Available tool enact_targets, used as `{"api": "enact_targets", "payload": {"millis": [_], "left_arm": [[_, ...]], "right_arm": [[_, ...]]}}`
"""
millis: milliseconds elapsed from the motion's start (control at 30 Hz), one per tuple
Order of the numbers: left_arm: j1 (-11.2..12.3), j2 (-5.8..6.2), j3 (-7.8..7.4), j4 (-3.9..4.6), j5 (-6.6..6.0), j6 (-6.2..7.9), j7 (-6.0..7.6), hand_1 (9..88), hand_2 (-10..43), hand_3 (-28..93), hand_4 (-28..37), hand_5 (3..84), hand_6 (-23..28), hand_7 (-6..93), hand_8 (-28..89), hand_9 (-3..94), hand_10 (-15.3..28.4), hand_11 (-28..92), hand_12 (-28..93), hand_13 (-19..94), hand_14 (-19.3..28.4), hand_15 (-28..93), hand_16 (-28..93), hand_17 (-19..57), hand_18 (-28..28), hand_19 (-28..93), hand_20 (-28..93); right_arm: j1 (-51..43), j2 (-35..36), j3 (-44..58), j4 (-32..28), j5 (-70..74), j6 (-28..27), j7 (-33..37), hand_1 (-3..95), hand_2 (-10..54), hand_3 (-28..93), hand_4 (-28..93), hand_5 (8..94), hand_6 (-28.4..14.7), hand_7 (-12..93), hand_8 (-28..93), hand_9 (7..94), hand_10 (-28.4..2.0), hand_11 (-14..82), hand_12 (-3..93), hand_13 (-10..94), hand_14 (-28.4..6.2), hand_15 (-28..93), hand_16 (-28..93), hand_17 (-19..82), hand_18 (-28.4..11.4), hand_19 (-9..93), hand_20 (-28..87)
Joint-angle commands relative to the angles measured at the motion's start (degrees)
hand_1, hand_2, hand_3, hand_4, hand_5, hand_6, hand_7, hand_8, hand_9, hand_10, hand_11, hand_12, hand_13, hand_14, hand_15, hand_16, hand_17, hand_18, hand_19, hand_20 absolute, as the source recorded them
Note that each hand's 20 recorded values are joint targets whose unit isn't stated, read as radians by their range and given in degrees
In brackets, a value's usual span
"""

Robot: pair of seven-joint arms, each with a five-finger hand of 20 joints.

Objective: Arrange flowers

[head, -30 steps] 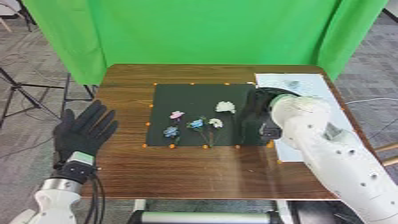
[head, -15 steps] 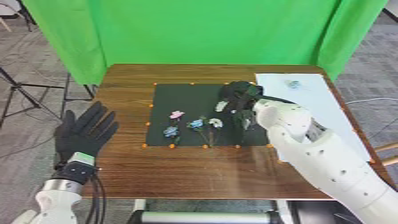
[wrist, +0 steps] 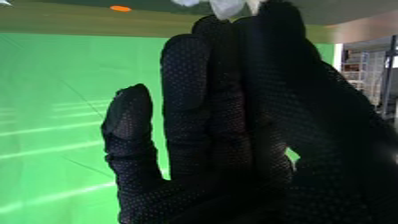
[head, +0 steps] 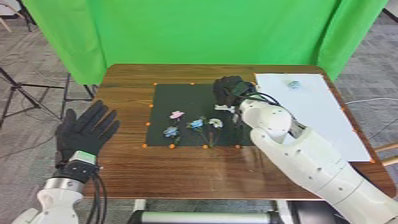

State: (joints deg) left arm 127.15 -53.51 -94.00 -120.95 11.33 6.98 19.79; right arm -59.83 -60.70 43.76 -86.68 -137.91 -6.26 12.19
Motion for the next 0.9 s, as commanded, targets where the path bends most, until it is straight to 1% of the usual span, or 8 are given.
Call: {"api": "enact_targets", "payload": {"millis": [33, 100, 200, 333, 367, 567, 700, 900], "left_arm": [[-0.09, -0.17, -0.09, 0.24, -0.11, 0.23, -0.68, 27.0, 14.7, 66, -28.3, 40.0, 6.7, 18.6, -11, 34.1, 11.9, 20, 9, 24, 13.5, 34, -9, -6.4, 12.7, 32, 8], [-0.25, -0.19, -0.02, 0.27, 0.05, 0.18, -0.75, 27.0, 14.8, 66, -28.3, 40.0, 6.7, 18.6, -10, 34.1, 11.9, 20, 9, 24, 13.5, 34, -9, -6.4, 12.7, 32, 8], [-0.27, -0.21, 0.09, 0.28, 0.04, 0.13, -0.74, 26.9, 14.9, 66, -28.3, 40.1, 6.7, 18.6, -11, 34.0, 11.9, 19, 9, 24, 13.5, 34, -9, -6.4, 12.7, 32, 8], [-0.24, -0.33, 0.04, 0.26, 0.09, 0.25, -0.90, 26.9, 15.0, 66, -28.3, 40.0, 6.7, 18.6, -10, 34.1, 11.9, 19, 9, 24, 13.5, 34, -9, -6.4, 12.7, 32, 8], [-0.06, -0.17, 0.08, 0.21, -0.06, 0.27, -0.39, 26.8, 15.1, 66, -28.3, 40.1, 6.7, 18.6, -10, 34.1, 11.9, 20, 9, 24, 13.5, 34, -9, -6.4, 12.7, 32, 8], [-0.12, -0.40, 0.03, 0.33, -0.07, 0.25, -0.78, 26.8, 15.1, 66, -28.3, 40.1, 6.7, 18.6, -10, 34.1, 12.0, 20, 9, 24, 13.6, 34, -9, -6.4, 12.7, 32, 8], [0.03, -0.37, -0.22, 0.34, -0.04, 0.13, -0.82, 26.6, 15.1, 67, -28.3, 40.1, 6.7, 18.6, -11, 34.1, 12.0, 20, 9, 24, 13.6, 34, -9, -6.4, 12.7, 32, 8], [0.94, -0.27, -0.80, -0.23, -0.07, 0.43, -0.86, 26.7, 15.0, 67, -28.3, 40.0, 6.7, 18.6, -10, 34.1, 11.9, 20, 9, 24, 13.6, 34, -9, -6.4, 12.6, 32, 8]], "right_arm": [[-1.11, -0.35, 1.29, -1.03, -2.47, -4.92, -0.35, 52.4, -9.5, 69, -28, 62.3, 1.9, 33, -5, 71.9, -7.7, 18.4, 33.0, 60, -6.9, 53, 39, 32, -20.8, 81, 48], [-0.90, -0.51, 0.75, -0.53, -2.60, -4.48, 0.13, 52.0, -9.5, 70, -28, 62.3, 1.9, 34, -5, 71.7, -7.9, 19.2, 32.6, 60, -6.9, 53, 39, 32, -20.9, 81, 48], [-0.96, -0.50, 0.00, 0.35, -2.89, -1.71, 0.51, 57.6, -9.5, 67, -28, 62.8, 1.6, 38, -2, 76.1, -7.0, 12.9, 40.5, 61, -5.1, 51, 43, 32, -20.6, 81, 48], [-1.04, -0.33, -0.49, 1.47, -3.31, 2.11, 0.34, 62.6, -9.5, 69, -28, 67.9, 2.2, 43, 0, 81.5, -6.1, 15.4, 46.0, 66, -3.9, 50, 48, 33, -19.8, 81, 48], [-0.89, -0.22, -0.59, 1.51, -3.13, 2.79, 0.12, 63.4, -9.5, 70, -28, 69.5, 2.2, 43, 1, 82.8, -5.8, 16.1, 47.0, 67, -3.7, 49, 49, 34, -19.7, 81, 48], [-0.93, 1.06, -0.05, 0.41, -3.36, 7.23, -0.14, 64.7, -9.5, 69, -28, 71.1, 2.2, 44, 3, 84.6, -6.1, 15.6, 48.7, 69, -3.4, 48, 51, 34, -19.5, 80, 48], [-1.92, 3.30, 1.17, -2.99, -3.29, 5.53, 0.17, 64.8, -9.5, 69, -28, 71.7, 2.1, 44, 4, 85.1, -6.2, 15.2, 49.1, 69, -3.4, 47, 52, 35, -19.2, 80, 48], [-3.39, 5.38, 2.09, -5.47, -3.73, 3.21, 0.34, 64.6, -9.5, 70, -28, 72.1, 2.0, 44, 5, 85.4, -6.2, 14.7, 49.5, 70, -3.6, 46, 54, 35, -19.2, 79, 49]]}}
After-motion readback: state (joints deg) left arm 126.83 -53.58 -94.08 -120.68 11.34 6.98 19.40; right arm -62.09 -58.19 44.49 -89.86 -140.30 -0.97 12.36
